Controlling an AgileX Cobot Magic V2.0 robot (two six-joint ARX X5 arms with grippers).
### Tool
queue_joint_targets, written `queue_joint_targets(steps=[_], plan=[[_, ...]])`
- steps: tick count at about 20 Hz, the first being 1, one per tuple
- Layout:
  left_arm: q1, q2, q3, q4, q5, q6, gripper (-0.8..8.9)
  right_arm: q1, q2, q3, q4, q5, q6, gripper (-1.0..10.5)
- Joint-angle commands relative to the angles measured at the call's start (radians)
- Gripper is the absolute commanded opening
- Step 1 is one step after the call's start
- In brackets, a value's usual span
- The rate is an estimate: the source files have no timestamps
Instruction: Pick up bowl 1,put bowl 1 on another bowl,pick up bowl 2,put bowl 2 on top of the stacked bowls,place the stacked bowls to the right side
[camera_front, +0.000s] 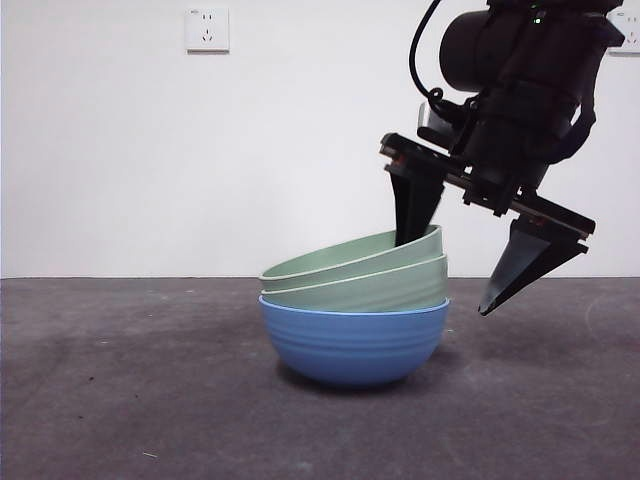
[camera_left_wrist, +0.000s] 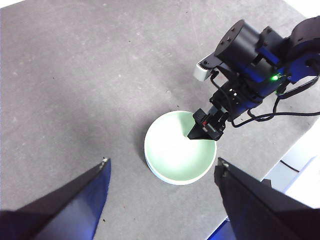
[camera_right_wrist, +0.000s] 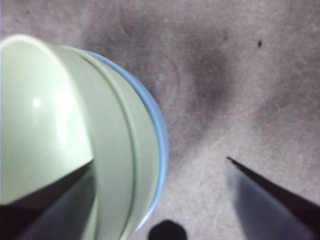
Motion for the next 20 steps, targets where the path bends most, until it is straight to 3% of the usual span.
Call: queue_joint_targets(steps=[1,4,7,15,20], plan=[[-0.003,-0.001,-0.004,0.003,-0.002,0.011,3.5,0.001,0.027,0.0,0.004,-0.003,0.006,3.4],[-0.003,-0.001,-0.004,0.003,-0.003,0.011,3.5,0.001,0.038,0.0,0.006,-0.032,0.007,3.3],[-0.003,-0.001,-0.004,0.004,-0.003,0.011,3.5,0.002,0.04,0.0,0.015,-0.034,0.006,1.7],[-0.003,-0.001,-0.004,0.005,-0.002,0.011,3.5,0.002,0.04,0.0,0.015,-0.054,0.006,-0.2],[-0.003,-0.001,-0.004,0.004,-0.003,0.012,3.5,0.002,0.04,0.0,0.02,-0.055,-0.002,-0.2]])
